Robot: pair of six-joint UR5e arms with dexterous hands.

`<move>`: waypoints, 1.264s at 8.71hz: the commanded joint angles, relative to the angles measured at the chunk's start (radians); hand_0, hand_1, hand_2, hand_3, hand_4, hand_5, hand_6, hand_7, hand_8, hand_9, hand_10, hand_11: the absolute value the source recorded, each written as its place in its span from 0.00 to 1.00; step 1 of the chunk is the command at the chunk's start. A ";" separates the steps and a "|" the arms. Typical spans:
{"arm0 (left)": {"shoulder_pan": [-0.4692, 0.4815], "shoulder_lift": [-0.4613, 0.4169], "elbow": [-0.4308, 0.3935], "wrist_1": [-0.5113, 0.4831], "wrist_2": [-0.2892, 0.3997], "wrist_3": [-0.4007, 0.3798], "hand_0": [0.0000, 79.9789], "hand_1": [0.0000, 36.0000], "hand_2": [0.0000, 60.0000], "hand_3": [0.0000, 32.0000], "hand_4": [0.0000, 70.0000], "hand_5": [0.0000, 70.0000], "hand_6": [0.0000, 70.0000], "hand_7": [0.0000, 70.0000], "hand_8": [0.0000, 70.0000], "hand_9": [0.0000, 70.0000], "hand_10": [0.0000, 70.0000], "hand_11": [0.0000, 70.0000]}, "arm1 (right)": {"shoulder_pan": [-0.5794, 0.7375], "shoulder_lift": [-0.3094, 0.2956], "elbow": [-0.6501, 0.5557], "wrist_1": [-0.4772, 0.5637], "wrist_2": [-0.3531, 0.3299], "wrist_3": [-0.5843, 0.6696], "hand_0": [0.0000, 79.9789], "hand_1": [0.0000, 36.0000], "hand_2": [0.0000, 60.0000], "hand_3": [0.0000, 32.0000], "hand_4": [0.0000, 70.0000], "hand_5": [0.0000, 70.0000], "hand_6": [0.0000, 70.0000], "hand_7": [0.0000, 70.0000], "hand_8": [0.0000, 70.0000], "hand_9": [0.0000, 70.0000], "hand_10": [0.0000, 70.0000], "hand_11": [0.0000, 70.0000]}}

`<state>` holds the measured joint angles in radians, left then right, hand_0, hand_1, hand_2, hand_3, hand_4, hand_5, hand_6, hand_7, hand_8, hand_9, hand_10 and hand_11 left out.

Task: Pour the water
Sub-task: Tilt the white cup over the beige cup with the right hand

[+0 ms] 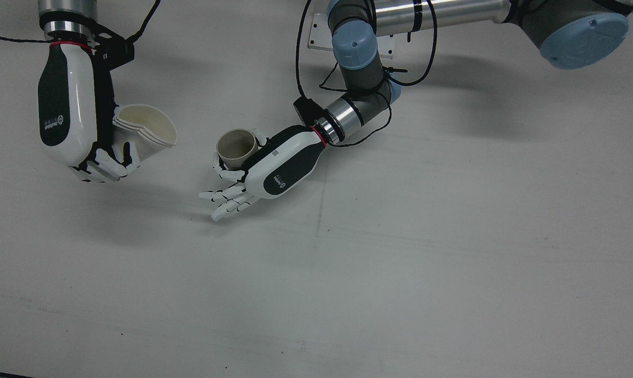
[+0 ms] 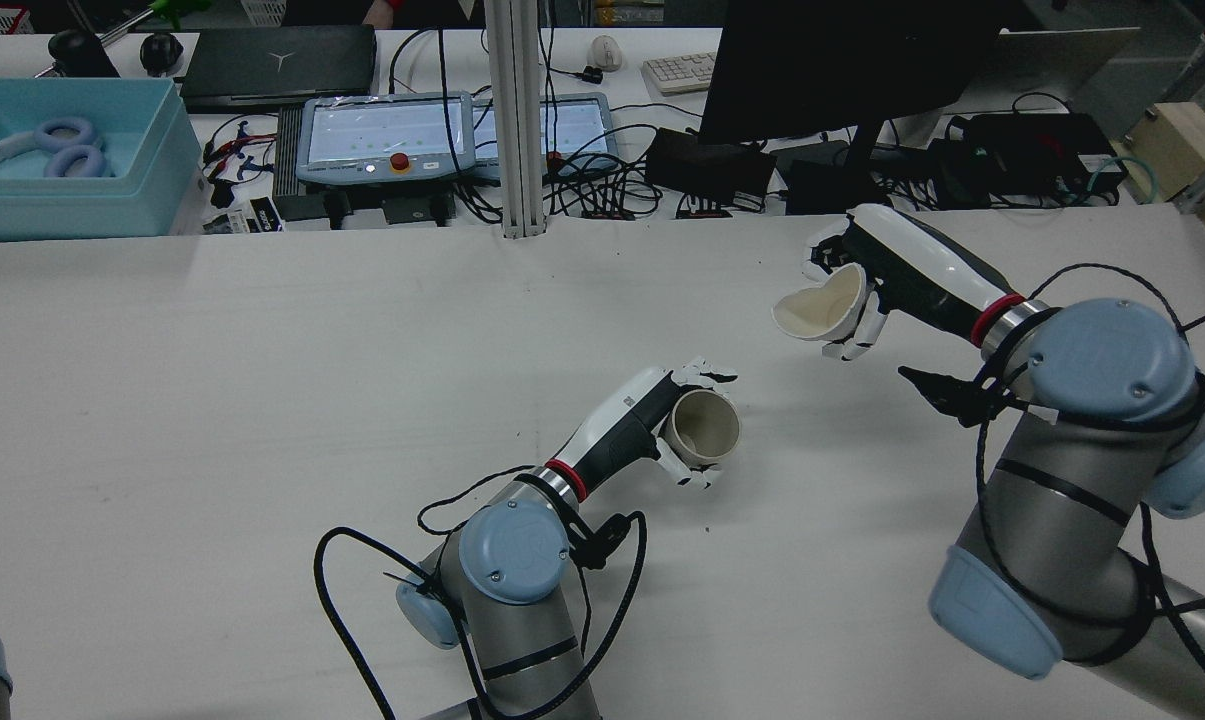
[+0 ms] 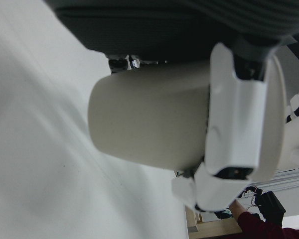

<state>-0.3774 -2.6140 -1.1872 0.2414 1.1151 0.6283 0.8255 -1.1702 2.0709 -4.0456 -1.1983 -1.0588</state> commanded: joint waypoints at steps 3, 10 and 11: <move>-0.001 -0.003 0.003 -0.001 -0.004 0.005 0.90 1.00 1.00 0.00 1.00 1.00 0.23 0.27 0.08 0.06 0.07 0.13 | -0.048 0.014 0.051 -0.156 0.023 -0.076 1.00 1.00 1.00 0.00 1.00 1.00 1.00 1.00 0.79 0.93 0.57 0.84; -0.008 0.003 -0.009 0.007 0.015 -0.001 0.87 1.00 1.00 0.00 1.00 1.00 0.22 0.26 0.08 0.06 0.07 0.13 | -0.008 -0.023 0.127 -0.259 0.071 -0.011 1.00 1.00 0.86 0.00 1.00 1.00 1.00 0.91 0.75 0.86 0.59 0.87; -0.012 0.005 -0.023 0.021 0.023 -0.012 0.86 1.00 1.00 0.00 1.00 1.00 0.21 0.25 0.07 0.05 0.07 0.13 | 0.029 -0.060 0.167 -0.256 0.071 0.088 1.00 1.00 0.59 0.00 0.90 1.00 0.99 0.84 0.74 0.85 0.63 0.93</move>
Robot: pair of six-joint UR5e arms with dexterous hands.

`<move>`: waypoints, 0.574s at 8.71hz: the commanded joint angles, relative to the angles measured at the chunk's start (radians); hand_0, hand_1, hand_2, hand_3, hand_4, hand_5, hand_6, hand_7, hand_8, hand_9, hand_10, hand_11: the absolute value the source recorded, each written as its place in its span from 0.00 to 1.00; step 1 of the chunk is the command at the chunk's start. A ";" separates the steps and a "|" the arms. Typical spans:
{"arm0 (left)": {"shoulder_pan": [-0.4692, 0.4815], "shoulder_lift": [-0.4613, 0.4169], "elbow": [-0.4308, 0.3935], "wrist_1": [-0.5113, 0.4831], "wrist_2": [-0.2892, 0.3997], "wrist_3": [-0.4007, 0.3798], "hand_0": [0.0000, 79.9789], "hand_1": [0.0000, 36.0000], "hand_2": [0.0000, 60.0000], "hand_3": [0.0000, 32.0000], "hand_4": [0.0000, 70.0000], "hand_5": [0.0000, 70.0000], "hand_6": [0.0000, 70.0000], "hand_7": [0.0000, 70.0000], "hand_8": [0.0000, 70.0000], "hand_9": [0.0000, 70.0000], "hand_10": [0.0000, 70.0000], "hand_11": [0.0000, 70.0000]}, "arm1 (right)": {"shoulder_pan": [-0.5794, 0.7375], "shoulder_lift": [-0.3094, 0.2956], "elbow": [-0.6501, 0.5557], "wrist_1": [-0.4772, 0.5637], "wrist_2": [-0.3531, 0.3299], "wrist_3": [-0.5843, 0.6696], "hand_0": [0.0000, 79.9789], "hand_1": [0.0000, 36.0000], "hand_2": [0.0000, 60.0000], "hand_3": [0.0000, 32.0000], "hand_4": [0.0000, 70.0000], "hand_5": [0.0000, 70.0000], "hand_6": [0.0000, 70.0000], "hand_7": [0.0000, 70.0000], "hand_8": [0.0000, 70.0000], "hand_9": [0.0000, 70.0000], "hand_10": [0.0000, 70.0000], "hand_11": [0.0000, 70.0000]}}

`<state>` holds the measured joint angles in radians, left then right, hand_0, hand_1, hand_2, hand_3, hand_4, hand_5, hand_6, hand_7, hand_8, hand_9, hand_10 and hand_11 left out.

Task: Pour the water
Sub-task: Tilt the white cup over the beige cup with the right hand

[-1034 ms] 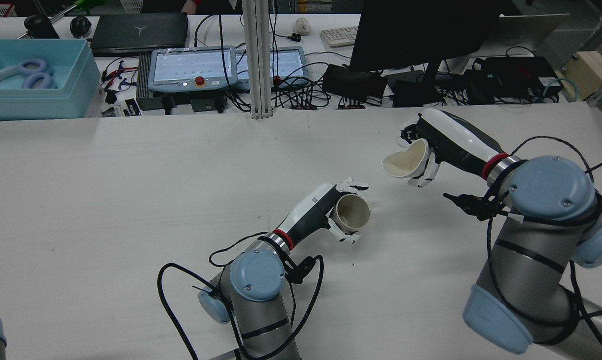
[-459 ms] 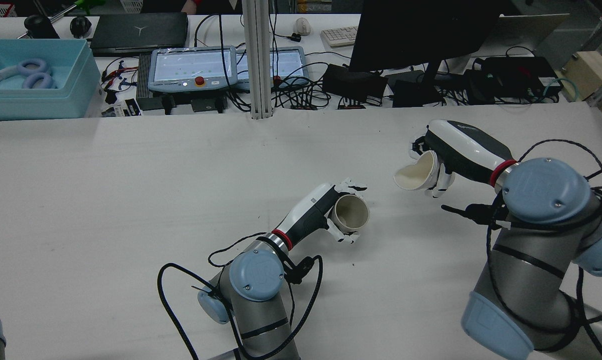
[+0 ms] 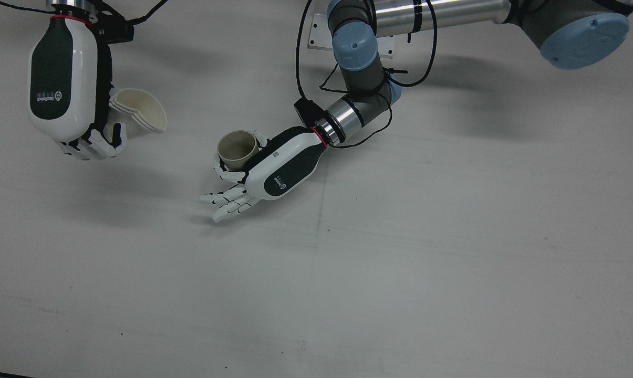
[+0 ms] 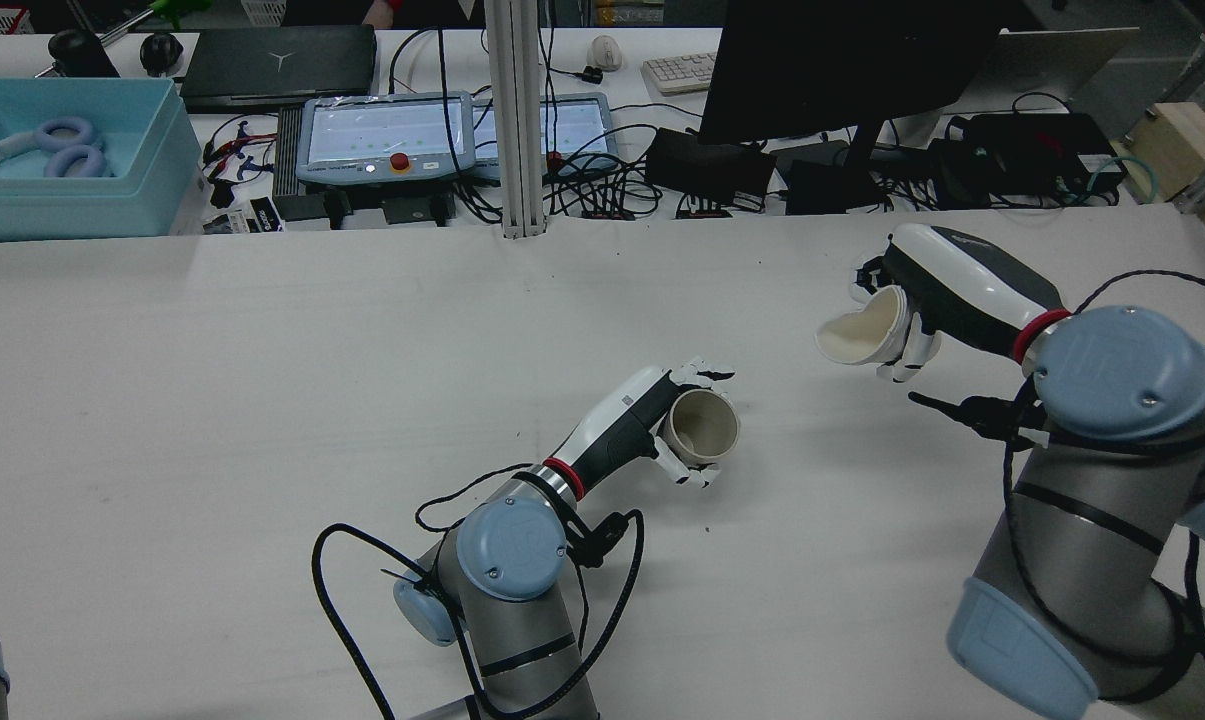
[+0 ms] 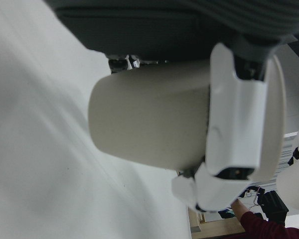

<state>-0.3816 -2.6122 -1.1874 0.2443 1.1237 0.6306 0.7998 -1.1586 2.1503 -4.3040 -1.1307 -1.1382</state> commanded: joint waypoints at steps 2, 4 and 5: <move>-0.020 0.018 -0.087 0.052 0.060 -0.026 0.86 1.00 1.00 0.00 1.00 1.00 0.20 0.24 0.07 0.05 0.07 0.12 | 0.166 -0.127 0.169 0.009 0.002 0.273 1.00 1.00 0.50 0.00 0.76 0.89 0.97 0.80 0.78 0.91 0.73 1.00; -0.025 0.079 -0.158 0.117 0.073 -0.112 0.83 0.97 1.00 0.00 1.00 1.00 0.18 0.23 0.06 0.05 0.07 0.12 | 0.249 -0.154 0.187 0.067 -0.004 0.357 1.00 0.92 0.52 0.00 0.60 0.80 0.95 0.77 0.84 1.00 0.84 1.00; -0.029 0.119 -0.211 0.151 0.073 -0.142 0.82 0.97 1.00 0.00 1.00 1.00 0.17 0.22 0.06 0.04 0.06 0.11 | 0.269 -0.224 0.195 0.213 -0.009 0.392 1.00 0.86 0.54 0.00 0.52 0.76 0.94 0.76 0.88 1.00 0.91 1.00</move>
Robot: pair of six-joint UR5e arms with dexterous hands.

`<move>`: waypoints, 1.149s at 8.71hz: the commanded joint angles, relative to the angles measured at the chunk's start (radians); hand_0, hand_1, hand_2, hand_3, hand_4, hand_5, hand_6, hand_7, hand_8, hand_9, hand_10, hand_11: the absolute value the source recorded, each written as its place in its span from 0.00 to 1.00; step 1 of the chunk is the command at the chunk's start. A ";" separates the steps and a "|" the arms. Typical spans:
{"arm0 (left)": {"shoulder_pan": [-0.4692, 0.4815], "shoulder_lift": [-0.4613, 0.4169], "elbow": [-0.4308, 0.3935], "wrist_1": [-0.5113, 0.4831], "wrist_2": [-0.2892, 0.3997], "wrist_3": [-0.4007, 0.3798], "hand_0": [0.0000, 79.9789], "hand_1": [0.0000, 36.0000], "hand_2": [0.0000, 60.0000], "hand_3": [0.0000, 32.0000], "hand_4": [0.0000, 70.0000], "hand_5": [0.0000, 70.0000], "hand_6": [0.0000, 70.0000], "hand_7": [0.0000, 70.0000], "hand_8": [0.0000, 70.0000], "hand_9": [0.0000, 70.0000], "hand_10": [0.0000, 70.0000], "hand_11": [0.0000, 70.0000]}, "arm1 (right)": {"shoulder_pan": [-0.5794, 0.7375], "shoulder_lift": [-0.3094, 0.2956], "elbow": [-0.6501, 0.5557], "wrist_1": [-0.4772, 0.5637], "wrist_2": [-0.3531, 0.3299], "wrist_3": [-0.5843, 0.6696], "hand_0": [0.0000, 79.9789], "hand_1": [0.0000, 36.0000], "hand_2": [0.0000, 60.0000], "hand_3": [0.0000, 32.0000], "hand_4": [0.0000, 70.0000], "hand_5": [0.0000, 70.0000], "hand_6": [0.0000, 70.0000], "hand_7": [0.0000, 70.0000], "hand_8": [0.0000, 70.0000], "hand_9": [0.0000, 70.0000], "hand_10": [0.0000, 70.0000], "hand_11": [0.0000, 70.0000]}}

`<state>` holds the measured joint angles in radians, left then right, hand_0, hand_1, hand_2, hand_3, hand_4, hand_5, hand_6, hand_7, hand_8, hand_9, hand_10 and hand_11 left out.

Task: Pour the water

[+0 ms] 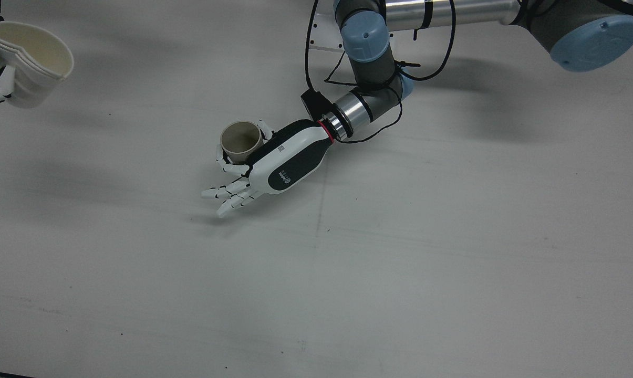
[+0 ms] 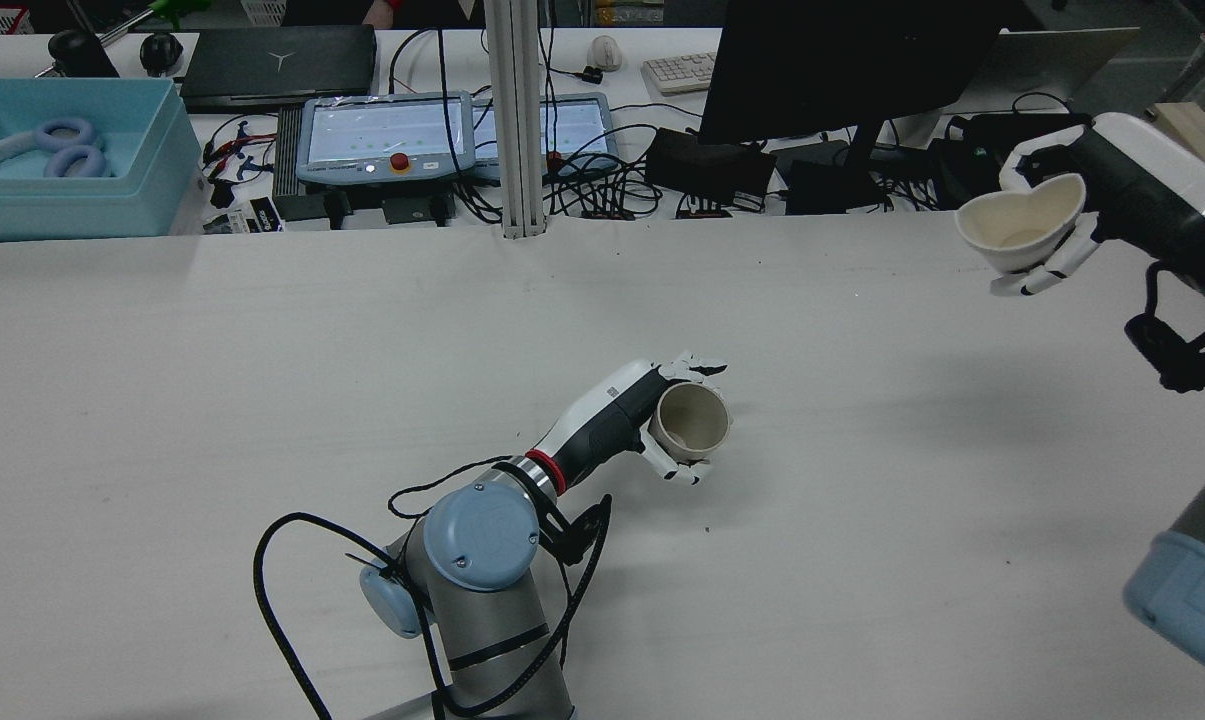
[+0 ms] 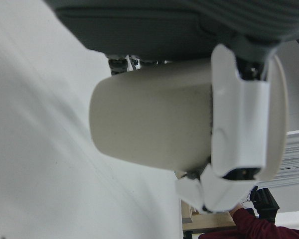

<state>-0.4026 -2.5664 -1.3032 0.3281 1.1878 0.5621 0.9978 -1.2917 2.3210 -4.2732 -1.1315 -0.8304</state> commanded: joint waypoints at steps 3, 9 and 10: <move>-0.024 0.216 -0.194 0.092 0.007 -0.136 0.81 0.96 1.00 0.00 1.00 1.00 0.15 0.20 0.06 0.04 0.06 0.11 | 0.177 -0.332 -0.047 0.684 -0.153 0.178 0.99 0.76 0.48 0.00 0.46 0.72 0.91 0.76 0.91 1.00 1.00 1.00; -0.214 0.503 -0.214 -0.049 0.009 -0.295 0.80 0.92 1.00 0.00 1.00 1.00 0.14 0.19 0.05 0.02 0.06 0.11 | 0.537 -0.485 -0.464 1.145 -0.500 0.382 0.91 0.70 0.55 0.00 0.52 0.74 0.95 0.78 0.99 1.00 1.00 1.00; -0.252 0.555 -0.209 -0.095 0.024 -0.303 0.80 0.92 1.00 0.00 1.00 1.00 0.14 0.19 0.05 0.03 0.06 0.11 | 0.570 -0.483 -0.560 1.211 -0.528 0.381 0.89 0.69 0.54 0.00 0.50 0.73 0.93 0.76 0.99 1.00 1.00 1.00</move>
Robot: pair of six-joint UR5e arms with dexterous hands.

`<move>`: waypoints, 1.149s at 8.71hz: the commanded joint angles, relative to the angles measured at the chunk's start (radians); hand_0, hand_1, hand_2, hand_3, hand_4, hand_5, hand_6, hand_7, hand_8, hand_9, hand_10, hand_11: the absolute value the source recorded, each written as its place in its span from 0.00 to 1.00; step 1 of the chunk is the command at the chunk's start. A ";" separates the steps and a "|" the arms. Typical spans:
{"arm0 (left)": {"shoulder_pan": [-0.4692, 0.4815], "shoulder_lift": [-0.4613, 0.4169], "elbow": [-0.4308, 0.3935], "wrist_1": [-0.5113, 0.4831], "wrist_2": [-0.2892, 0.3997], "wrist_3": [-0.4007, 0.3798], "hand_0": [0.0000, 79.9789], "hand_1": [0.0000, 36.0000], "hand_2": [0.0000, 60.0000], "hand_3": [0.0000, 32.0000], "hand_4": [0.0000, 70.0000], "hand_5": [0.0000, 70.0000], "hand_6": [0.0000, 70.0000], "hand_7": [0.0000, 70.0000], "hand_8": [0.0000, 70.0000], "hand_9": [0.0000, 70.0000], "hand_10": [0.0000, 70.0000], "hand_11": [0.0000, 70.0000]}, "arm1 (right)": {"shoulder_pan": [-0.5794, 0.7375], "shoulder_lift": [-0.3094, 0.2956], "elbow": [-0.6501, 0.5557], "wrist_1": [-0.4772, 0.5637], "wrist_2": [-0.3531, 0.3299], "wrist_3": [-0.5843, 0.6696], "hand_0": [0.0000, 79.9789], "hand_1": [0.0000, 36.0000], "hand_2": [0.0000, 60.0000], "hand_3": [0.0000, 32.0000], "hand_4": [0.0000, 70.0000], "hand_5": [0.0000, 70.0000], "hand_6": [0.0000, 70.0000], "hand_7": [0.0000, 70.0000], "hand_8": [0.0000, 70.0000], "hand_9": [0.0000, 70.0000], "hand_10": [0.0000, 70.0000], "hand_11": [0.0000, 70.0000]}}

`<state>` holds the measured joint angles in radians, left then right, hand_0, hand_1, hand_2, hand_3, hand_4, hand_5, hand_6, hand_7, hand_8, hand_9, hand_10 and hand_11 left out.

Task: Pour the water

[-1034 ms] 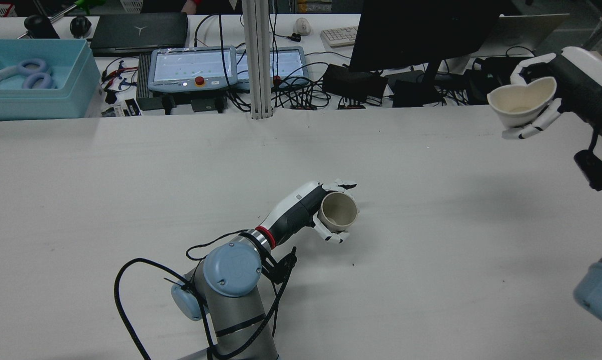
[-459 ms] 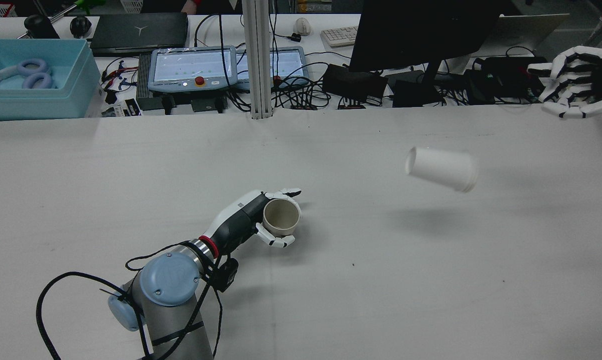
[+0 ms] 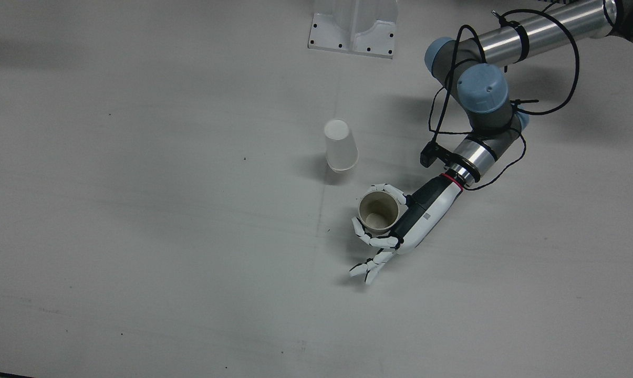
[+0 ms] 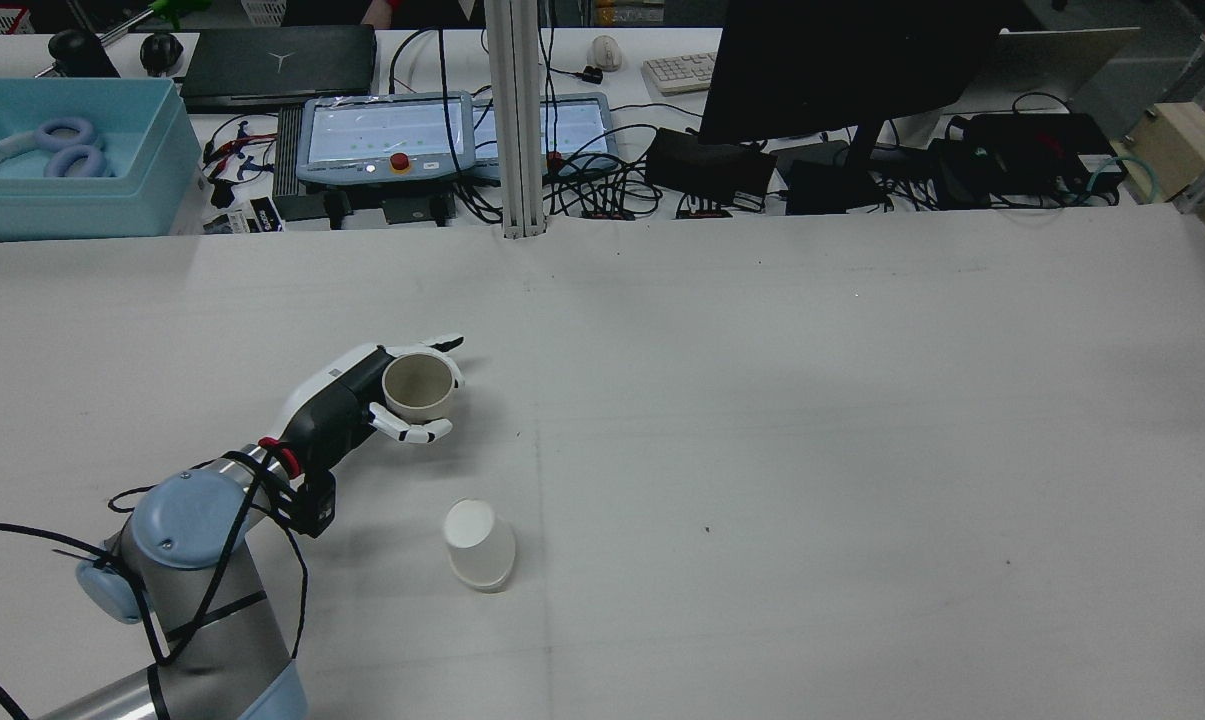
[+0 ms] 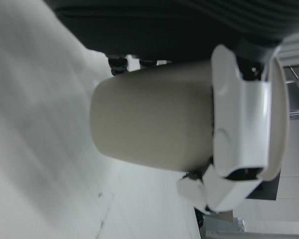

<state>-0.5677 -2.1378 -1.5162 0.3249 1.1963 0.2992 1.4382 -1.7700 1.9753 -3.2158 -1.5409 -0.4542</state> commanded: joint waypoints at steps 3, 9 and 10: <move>-0.297 0.203 0.017 -0.203 0.146 -0.035 0.79 0.92 1.00 0.00 1.00 1.00 0.15 0.20 0.05 0.03 0.06 0.11 | 0.119 0.000 -0.427 0.282 -0.114 -0.008 0.89 0.68 0.51 0.00 0.48 0.72 0.91 0.76 0.98 1.00 1.00 1.00; -0.393 0.309 0.324 -0.528 0.157 -0.015 0.77 0.79 0.84 0.00 1.00 1.00 0.17 0.22 0.06 0.04 0.08 0.14 | 0.114 0.009 -0.469 0.289 -0.113 -0.035 0.94 0.70 0.48 0.00 0.51 0.72 0.92 0.77 0.96 1.00 1.00 1.00; -0.409 0.349 0.324 -0.565 0.157 0.004 0.78 0.66 0.48 0.00 1.00 1.00 0.17 0.21 0.07 0.04 0.08 0.13 | 0.114 0.011 -0.469 0.289 -0.113 -0.035 0.95 0.70 0.48 0.00 0.50 0.72 0.91 0.77 0.95 1.00 1.00 1.00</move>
<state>-0.9571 -1.8532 -1.2436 -0.1433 1.3537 0.2756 1.5529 -1.7606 1.5064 -2.9269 -1.6537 -0.4876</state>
